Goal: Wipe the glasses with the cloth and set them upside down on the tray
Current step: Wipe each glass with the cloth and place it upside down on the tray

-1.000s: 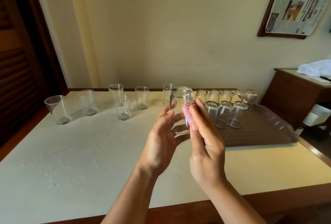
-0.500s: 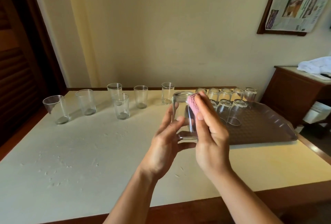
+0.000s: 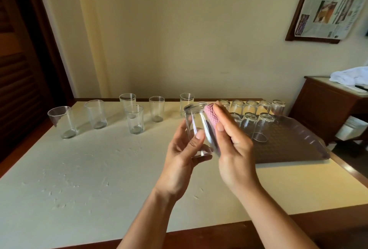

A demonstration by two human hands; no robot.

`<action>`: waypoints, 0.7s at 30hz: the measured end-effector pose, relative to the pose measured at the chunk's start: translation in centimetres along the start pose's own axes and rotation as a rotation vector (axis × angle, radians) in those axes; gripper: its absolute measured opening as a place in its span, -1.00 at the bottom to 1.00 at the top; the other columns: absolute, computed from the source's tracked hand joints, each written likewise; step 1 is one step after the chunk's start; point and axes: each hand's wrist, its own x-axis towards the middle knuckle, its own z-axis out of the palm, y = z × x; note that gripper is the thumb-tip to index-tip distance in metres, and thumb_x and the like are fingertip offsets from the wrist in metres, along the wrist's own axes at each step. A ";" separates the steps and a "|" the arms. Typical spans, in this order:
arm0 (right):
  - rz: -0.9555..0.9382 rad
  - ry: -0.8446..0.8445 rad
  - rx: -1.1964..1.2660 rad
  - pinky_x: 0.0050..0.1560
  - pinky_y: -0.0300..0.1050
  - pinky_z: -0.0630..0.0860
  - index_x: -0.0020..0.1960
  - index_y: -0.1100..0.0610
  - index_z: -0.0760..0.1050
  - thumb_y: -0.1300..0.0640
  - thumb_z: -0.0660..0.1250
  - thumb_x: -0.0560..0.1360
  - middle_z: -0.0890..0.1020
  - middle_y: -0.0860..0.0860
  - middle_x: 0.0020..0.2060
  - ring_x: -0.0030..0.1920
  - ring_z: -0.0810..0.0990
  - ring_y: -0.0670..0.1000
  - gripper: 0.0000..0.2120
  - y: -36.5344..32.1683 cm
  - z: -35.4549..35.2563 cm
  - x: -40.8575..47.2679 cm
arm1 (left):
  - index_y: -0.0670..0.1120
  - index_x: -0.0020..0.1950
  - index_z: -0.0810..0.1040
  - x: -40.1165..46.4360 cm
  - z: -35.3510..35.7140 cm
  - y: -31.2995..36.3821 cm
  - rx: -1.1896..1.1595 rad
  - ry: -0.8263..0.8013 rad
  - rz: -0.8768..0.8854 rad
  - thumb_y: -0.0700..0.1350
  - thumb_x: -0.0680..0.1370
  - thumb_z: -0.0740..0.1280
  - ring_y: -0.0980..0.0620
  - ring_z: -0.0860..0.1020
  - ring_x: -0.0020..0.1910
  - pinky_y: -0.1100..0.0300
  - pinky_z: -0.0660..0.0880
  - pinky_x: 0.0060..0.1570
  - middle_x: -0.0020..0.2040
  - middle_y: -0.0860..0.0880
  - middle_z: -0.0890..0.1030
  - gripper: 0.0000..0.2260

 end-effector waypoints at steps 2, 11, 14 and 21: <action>-0.019 -0.010 -0.025 0.48 -0.19 0.35 0.45 0.02 0.43 0.25 0.18 0.67 0.48 -0.04 0.47 0.51 0.40 -0.07 -0.62 0.8 -0.1 -1.2 | -0.02 0.45 0.52 0.5 -0.6 0.3 0.071 -0.024 0.018 -0.01 0.56 0.48 -0.19 0.59 0.00 -0.28 0.52 0.21 0.13 -0.16 0.64 -0.53; -0.055 -0.200 -0.415 0.38 -0.20 0.45 0.35 0.13 0.59 0.28 0.18 0.66 0.64 -0.04 0.28 0.32 0.57 -0.09 -0.65 0.3 -0.8 2.4 | 0.10 0.46 0.46 1.2 -1.1 -2.1 0.391 0.028 0.085 -0.13 0.38 0.61 -0.07 0.58 -0.10 -0.01 0.65 -0.03 0.15 -0.11 0.61 -0.31; -0.088 -0.337 -0.491 0.30 -0.28 0.48 0.30 0.10 0.62 0.32 0.23 0.65 0.66 -0.09 0.22 0.24 0.59 -0.13 -0.68 -0.5 -1.6 2.2 | 0.08 0.47 0.44 1.5 -2.3 -2.8 0.501 0.084 0.146 -0.11 0.39 0.61 -0.07 0.58 0.13 0.04 0.62 0.11 0.21 -0.01 0.60 -0.31; -0.028 -0.357 -0.614 0.17 -0.38 0.47 0.28 0.04 0.62 0.33 0.24 0.65 0.65 -0.13 0.16 0.16 0.59 -0.13 -0.67 -0.4 -2.0 2.5 | 0.06 0.51 0.41 0.9 -1.9 -4.1 0.530 0.026 0.142 -0.15 0.45 0.60 -0.11 0.55 0.23 -0.13 0.57 0.23 0.28 -0.01 0.59 -0.32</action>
